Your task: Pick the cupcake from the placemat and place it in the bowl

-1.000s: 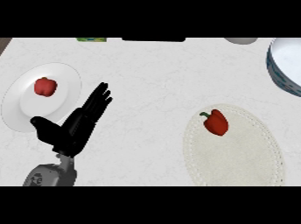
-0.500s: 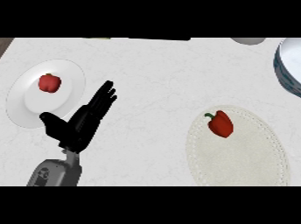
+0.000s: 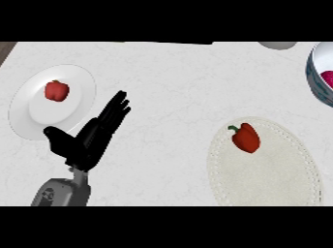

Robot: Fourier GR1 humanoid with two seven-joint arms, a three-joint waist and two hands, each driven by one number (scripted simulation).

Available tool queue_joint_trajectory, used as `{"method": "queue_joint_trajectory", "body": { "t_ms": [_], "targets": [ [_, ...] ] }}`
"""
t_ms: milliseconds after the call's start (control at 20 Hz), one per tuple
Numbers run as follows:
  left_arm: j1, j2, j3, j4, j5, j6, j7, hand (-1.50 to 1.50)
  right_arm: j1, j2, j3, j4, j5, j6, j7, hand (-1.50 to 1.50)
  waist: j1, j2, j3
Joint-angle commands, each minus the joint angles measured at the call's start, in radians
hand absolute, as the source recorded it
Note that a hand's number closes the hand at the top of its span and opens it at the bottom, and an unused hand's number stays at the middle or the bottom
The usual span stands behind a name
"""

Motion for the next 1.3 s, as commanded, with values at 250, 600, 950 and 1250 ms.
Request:
{"method": "queue_joint_trajectory", "body": {
  "t_ms": [250,600,950,1250],
  "targets": [
    [0.011,0.017,0.047,0.011,0.01,0.01,-0.008,0.0,0.026,0.04,-0.333,-0.096,-0.345,-0.12,-0.365,-1.5,-0.052,-0.017,0.002],
    [0.076,0.007,0.028,-0.046,-0.019,0.042,0.003,0.0,0.191,0.034,-0.442,-0.26,-0.534,0.118,-0.537,-1.5,-0.096,-0.042,-0.005],
    [0.086,0.041,0.105,-0.037,0.022,0.039,0.012,0.0,0.455,0.148,-0.454,-0.597,-0.634,0.214,-0.56,-1.5,-0.165,-0.063,-0.009],
    [0.134,0.042,0.097,-0.045,-0.005,0.052,-0.012,0.0,0.739,0.245,-0.454,-0.846,-0.682,0.309,-0.628,1.5,-0.206,-0.07,-0.011]
  ]
}}
